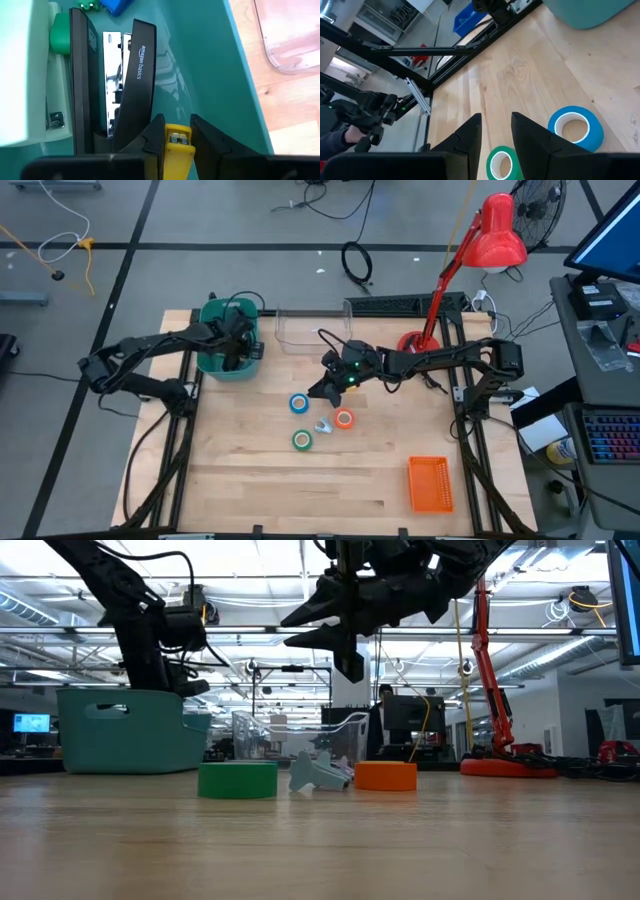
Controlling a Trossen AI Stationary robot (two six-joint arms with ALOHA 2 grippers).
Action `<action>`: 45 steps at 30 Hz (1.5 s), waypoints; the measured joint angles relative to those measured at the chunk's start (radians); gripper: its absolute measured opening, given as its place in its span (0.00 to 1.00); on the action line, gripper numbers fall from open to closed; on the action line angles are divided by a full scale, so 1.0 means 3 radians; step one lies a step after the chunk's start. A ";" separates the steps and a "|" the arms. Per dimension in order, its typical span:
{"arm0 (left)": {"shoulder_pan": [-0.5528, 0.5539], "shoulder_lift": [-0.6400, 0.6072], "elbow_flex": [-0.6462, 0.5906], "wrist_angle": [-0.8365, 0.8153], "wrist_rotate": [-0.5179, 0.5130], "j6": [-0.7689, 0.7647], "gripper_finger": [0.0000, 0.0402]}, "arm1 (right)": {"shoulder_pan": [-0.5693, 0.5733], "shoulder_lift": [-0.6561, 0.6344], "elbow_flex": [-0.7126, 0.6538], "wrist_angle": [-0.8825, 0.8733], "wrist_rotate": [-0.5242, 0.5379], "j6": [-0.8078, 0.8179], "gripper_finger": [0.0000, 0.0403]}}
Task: Pick and place Stapler, Stapler remover, tape
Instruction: Put the yellow stapler into the green bin, then put the yellow tape into the transparent bin
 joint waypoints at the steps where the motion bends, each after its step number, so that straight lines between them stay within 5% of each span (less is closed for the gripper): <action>1: 0.0000 0.0000 0.0000 -0.0002 -0.0001 0.0000 0.17 | 0.0000 0.0000 0.0000 0.0004 0.0001 0.0000 0.25; 16: -0.0018 0.0000 -0.0001 0.0066 0.0087 0.0088 0.21 | 0.0000 -0.0001 0.0000 0.0026 0.0008 -0.0001 0.25; 30: 0.0008 -0.0041 -0.0003 0.0063 0.0211 0.0092 0.50 | 0.0001 -0.0001 0.0000 0.0109 0.0010 0.0000 0.25; 37: 0.0116 -0.0576 0.0414 -0.0130 0.0759 0.0183 0.54 | 0.0002 -0.0003 0.0000 0.0148 -0.0009 -0.0009 0.25; 45: -0.0280 -0.1304 0.0731 -0.0141 0.0925 0.0263 0.54 | -0.0003 -0.0004 -0.0001 -0.0065 -0.0254 -0.0253 0.25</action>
